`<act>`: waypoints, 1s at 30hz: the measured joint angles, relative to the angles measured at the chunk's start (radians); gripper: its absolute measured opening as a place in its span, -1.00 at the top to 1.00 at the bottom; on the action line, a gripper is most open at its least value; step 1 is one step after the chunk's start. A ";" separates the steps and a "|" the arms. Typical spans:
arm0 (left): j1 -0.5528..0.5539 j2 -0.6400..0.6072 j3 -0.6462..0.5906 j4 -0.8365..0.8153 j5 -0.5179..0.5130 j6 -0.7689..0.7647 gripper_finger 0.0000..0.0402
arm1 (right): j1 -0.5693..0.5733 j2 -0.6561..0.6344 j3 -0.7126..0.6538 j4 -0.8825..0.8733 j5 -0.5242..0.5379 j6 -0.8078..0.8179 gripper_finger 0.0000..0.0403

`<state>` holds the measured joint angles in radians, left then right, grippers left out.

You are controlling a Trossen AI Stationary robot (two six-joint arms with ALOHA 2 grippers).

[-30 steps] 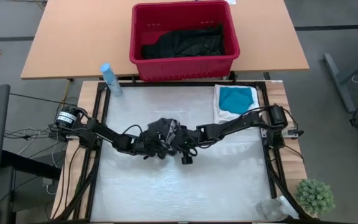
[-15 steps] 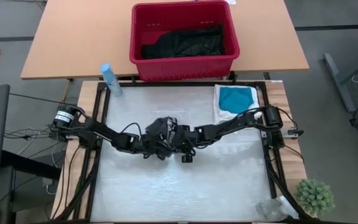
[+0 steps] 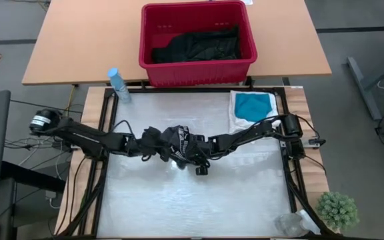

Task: Fold laundry
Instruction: Fold the gray boxers

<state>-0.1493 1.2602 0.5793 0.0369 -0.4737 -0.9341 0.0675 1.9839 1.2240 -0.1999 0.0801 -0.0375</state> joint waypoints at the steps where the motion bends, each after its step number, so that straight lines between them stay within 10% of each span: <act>1: -0.001 -0.003 0.000 0.018 -0.012 0.028 1.00 | -0.001 0.000 0.000 0.000 0.000 0.005 0.23; 16: 0.017 0.314 0.000 0.123 0.078 -0.015 1.00 | -0.025 0.000 0.000 -0.016 0.000 0.040 0.15; 30: 0.070 0.330 0.001 0.108 0.069 0.071 1.00 | -0.022 -0.144 -0.002 -0.171 -0.085 0.040 -0.05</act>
<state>-0.0792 1.5902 0.5804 0.1449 -0.4049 -0.8629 0.0452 1.8400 1.2221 -0.3704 -0.0048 0.0030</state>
